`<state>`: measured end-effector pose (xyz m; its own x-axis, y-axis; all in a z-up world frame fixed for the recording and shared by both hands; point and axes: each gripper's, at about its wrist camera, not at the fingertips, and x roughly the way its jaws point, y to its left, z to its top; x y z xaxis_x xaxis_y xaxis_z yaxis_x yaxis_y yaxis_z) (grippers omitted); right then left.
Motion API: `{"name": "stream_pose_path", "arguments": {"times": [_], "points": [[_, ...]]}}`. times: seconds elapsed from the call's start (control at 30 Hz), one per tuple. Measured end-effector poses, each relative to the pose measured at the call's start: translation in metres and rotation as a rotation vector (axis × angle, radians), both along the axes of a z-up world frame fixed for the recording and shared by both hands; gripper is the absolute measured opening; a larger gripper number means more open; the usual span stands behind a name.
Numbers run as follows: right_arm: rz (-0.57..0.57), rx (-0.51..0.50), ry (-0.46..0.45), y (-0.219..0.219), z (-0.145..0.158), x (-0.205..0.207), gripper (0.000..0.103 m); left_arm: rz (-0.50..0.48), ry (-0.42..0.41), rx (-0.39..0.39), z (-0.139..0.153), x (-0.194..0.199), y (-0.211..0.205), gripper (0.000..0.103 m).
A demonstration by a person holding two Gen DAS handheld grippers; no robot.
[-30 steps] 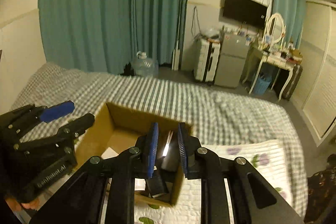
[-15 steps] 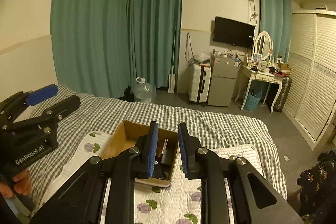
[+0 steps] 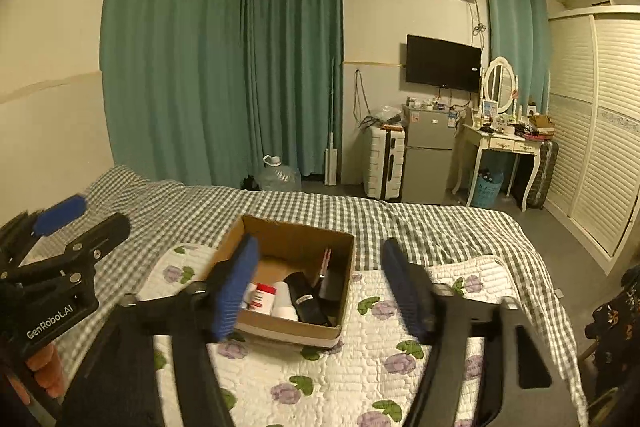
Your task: Organize rigid objects
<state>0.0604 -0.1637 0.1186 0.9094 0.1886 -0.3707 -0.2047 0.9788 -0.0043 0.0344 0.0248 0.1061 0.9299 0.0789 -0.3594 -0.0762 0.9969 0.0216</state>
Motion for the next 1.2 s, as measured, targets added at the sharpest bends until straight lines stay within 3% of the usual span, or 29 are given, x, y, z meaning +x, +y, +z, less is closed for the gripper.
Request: {"name": "stream_pose_path", "arguments": {"times": [0.1,0.2,0.47,1.2], "points": [[0.005,0.02,-0.011,-0.001,-0.029,0.005,0.094,0.026,0.034,-0.024,-0.03,0.009,0.007,0.073],[-0.01,0.042,0.024,-0.003,-0.055,0.012,0.1,0.029,0.067,-0.053,-0.055,0.015,0.012,0.073],[-0.037,0.01,0.103,-0.001,-0.109,0.025,0.103,0.026,0.085,-0.008,-0.077,0.013,0.009,0.073],[-0.066,0.028,0.104,-0.007,-0.105,0.025,0.103,0.012,0.107,0.003,-0.082,0.012,0.006,0.073]]}}
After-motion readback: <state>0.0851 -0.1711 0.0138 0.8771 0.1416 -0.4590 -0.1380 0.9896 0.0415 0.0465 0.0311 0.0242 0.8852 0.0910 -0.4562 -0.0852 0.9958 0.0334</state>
